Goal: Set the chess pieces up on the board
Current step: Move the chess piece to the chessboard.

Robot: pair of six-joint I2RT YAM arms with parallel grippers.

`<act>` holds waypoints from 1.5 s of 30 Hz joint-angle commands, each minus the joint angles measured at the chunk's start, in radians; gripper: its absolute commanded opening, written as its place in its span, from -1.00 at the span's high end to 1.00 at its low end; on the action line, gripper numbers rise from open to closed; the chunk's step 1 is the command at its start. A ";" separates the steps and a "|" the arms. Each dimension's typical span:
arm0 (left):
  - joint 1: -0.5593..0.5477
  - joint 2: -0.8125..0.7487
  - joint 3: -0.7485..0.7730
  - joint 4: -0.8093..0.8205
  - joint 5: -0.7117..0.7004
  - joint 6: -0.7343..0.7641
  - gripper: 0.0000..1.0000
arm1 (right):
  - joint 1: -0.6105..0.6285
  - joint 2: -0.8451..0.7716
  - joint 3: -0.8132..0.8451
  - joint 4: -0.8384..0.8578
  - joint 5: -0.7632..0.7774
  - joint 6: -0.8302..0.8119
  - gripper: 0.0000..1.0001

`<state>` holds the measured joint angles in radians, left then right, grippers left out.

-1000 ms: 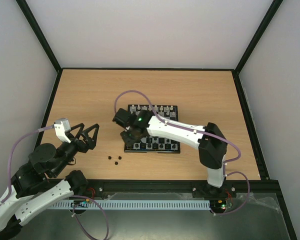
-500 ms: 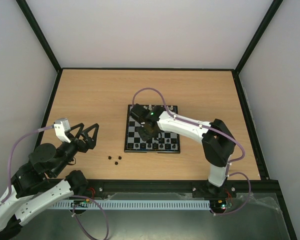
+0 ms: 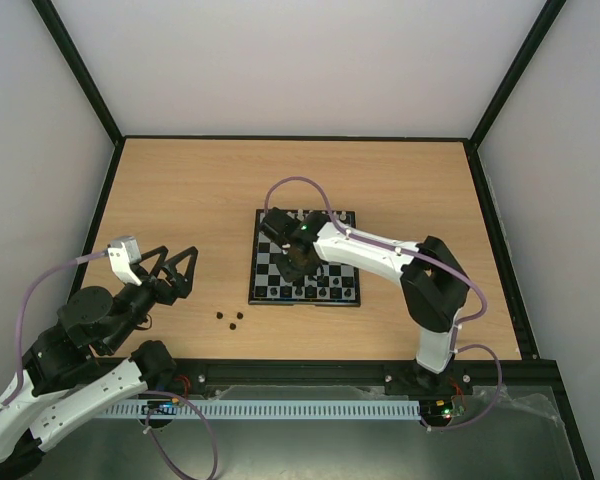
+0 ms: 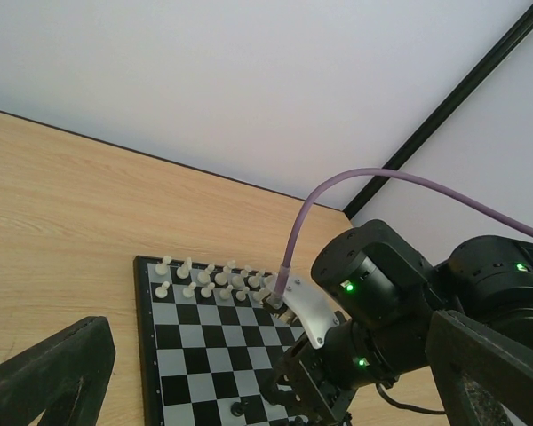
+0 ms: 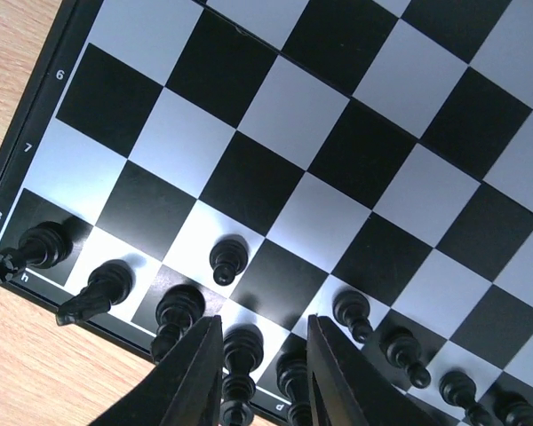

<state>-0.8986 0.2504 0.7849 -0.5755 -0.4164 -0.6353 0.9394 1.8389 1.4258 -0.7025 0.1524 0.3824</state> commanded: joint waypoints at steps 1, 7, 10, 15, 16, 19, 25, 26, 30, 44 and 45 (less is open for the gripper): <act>-0.005 0.009 0.014 -0.003 -0.014 0.002 -0.98 | -0.006 0.041 0.030 -0.023 -0.022 -0.018 0.42; -0.006 0.009 0.011 -0.001 -0.019 0.002 -0.98 | -0.007 0.088 0.068 -0.032 -0.038 -0.031 0.38; -0.005 0.009 0.012 -0.001 -0.019 0.004 -0.98 | -0.005 0.110 0.080 -0.030 -0.049 -0.034 0.38; -0.006 0.009 0.010 0.001 -0.019 0.005 -0.98 | -0.005 0.134 0.091 -0.027 -0.057 -0.037 0.38; -0.006 0.009 0.011 0.002 -0.020 0.005 -0.98 | -0.005 0.138 0.092 -0.025 -0.059 -0.038 0.38; -0.006 0.009 0.010 0.002 -0.019 0.005 -0.98 | -0.005 0.152 0.096 -0.025 -0.063 -0.040 0.39; -0.006 0.009 0.010 0.003 -0.021 0.007 -0.98 | -0.006 0.164 0.093 -0.023 -0.065 -0.041 0.51; -0.006 0.009 0.011 0.004 -0.021 0.007 -0.98 | -0.005 0.165 0.093 -0.022 -0.065 -0.042 0.55; -0.006 0.009 0.011 0.003 -0.021 0.006 -0.98 | -0.006 0.170 0.094 -0.021 -0.066 -0.043 0.63; -0.006 0.009 0.011 0.003 -0.020 0.007 -0.98 | -0.005 0.170 0.080 -0.021 -0.065 -0.041 0.78; -0.005 0.009 0.011 0.003 -0.021 0.007 -0.98 | -0.005 0.168 0.077 -0.021 -0.063 -0.040 0.78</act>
<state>-0.8986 0.2508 0.7849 -0.5751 -0.4232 -0.6350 0.9360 2.0010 1.4975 -0.6937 0.0879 0.3439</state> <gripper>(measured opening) 0.990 0.115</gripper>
